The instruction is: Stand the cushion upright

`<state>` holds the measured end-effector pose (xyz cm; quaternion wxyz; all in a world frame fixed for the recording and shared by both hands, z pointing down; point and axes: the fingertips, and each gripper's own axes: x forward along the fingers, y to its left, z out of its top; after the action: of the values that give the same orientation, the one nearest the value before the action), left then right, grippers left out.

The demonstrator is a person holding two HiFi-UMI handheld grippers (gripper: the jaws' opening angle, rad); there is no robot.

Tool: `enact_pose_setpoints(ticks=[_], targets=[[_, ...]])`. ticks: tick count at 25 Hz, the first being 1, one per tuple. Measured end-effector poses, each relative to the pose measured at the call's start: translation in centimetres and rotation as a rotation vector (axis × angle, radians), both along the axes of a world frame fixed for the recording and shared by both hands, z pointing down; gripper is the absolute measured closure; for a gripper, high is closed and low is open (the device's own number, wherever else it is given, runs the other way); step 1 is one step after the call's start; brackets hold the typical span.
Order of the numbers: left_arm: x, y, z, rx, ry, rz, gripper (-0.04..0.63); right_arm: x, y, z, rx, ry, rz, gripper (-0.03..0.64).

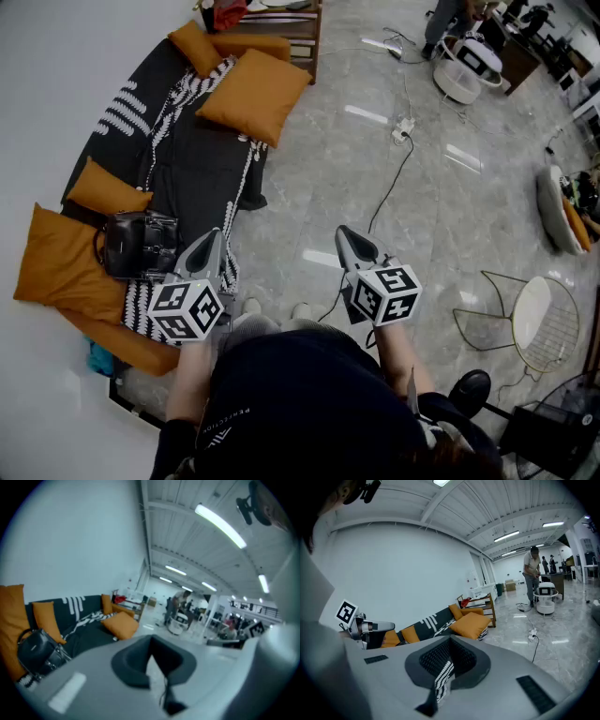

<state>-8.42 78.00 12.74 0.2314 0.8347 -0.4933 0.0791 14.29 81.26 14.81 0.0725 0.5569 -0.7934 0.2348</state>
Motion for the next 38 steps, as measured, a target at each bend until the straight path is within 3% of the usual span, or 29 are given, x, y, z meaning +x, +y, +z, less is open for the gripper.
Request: enact_pose_setpoints(ticks=[8, 14, 19, 32, 38], targets=[[0.5, 0.2, 0.5, -0.009, -0.014, 0.001, 0.588, 0.8, 0.0, 0.3, 0.001, -0.005, 0.01, 0.623], [1.1, -0.6, 0.5, 0.003, -0.011, 0.024, 0.588, 1.1, -0.5, 0.5, -0.007, -0.069, 0.029, 0.623], [1.4, -2.6, 1.6, -0.011, -0.005, 0.05, 0.588, 1.5, -1.7, 1.3, -0.02, -0.049, 0.048, 0.623], [0.9, -12.8, 3.7, -0.032, -0.084, 0.111, 0.588, 1.1, -11.6, 3.4, -0.075, -0.029, 0.08, 0.623], [-0.3, -18.0, 3.6, 0.0, -0.132, 0.112, 0.588, -0.5, -16.8, 3.9, -0.087, -0.027, 0.067, 0.623]])
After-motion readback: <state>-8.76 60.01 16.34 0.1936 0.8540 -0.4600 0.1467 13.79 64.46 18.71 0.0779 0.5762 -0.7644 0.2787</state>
